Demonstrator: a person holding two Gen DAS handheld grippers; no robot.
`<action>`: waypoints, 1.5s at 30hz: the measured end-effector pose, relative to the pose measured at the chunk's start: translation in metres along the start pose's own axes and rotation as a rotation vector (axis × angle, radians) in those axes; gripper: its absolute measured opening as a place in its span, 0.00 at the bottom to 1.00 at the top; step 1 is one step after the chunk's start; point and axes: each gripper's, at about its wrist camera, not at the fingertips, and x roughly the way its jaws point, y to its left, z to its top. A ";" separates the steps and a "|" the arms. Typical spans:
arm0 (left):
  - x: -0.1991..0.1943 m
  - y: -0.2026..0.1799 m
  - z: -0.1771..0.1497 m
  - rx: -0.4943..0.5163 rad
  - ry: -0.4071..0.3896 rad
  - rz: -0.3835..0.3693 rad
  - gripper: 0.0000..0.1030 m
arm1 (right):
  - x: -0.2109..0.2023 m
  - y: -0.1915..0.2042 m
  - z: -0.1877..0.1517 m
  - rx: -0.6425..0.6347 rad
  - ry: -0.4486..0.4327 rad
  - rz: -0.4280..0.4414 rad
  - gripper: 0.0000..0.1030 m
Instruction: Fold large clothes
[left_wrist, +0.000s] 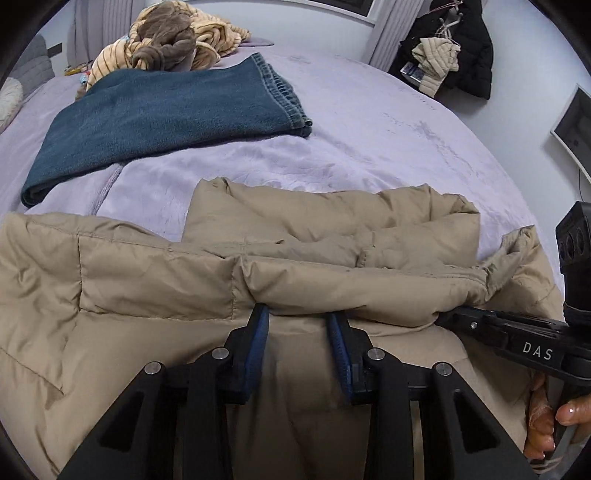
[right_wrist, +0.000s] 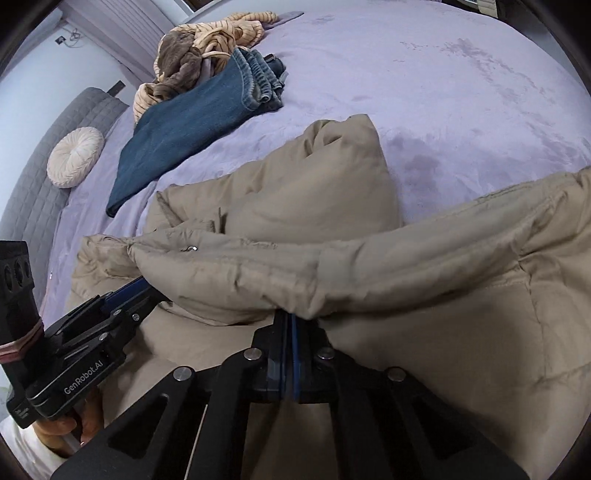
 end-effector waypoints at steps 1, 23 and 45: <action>0.002 0.001 0.002 -0.003 0.004 0.000 0.36 | 0.002 -0.002 0.002 0.008 0.007 0.009 0.00; 0.010 0.154 0.009 -0.137 -0.008 0.261 0.36 | -0.044 -0.159 0.022 0.243 -0.079 -0.249 0.00; -0.122 0.100 -0.081 -0.240 0.070 0.216 0.68 | -0.145 -0.075 -0.086 0.338 -0.084 -0.080 0.34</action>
